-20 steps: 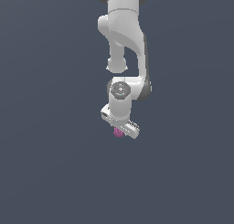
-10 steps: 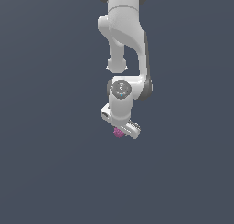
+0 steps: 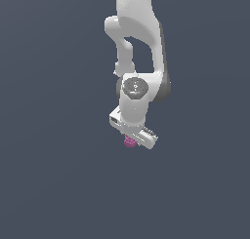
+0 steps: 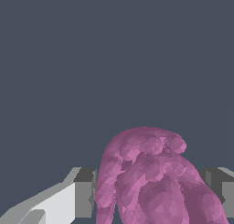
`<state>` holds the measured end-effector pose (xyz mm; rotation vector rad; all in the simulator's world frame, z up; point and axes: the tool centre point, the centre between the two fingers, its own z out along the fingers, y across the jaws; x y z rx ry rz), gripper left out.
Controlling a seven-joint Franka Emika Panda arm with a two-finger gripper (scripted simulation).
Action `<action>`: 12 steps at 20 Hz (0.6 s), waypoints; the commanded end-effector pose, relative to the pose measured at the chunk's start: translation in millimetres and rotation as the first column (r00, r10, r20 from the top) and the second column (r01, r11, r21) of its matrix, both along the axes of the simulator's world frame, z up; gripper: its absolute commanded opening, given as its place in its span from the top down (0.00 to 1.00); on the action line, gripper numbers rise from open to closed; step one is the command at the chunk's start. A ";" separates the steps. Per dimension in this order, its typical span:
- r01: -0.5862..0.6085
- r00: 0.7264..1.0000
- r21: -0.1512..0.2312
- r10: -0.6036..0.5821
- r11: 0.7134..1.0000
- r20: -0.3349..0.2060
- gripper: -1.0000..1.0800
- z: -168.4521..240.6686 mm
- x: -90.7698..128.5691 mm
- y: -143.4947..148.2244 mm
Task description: Pick up the object and move it to a goal position.
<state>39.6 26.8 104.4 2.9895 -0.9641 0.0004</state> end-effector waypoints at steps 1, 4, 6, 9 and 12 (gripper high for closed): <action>0.000 1.000 0.000 0.000 1.000 0.000 1.00 18.9 9.6 4.7; 0.000 1.000 0.000 0.000 1.000 0.000 1.00 43.0 22.2 10.7; 0.000 1.000 -0.001 0.000 1.000 0.000 1.00 59.4 31.0 14.8; 0.000 1.000 -0.001 0.000 1.000 0.000 1.00 82.5 43.5 20.6; 0.000 1.000 -0.001 0.000 1.000 0.000 1.00 102.8 54.7 25.8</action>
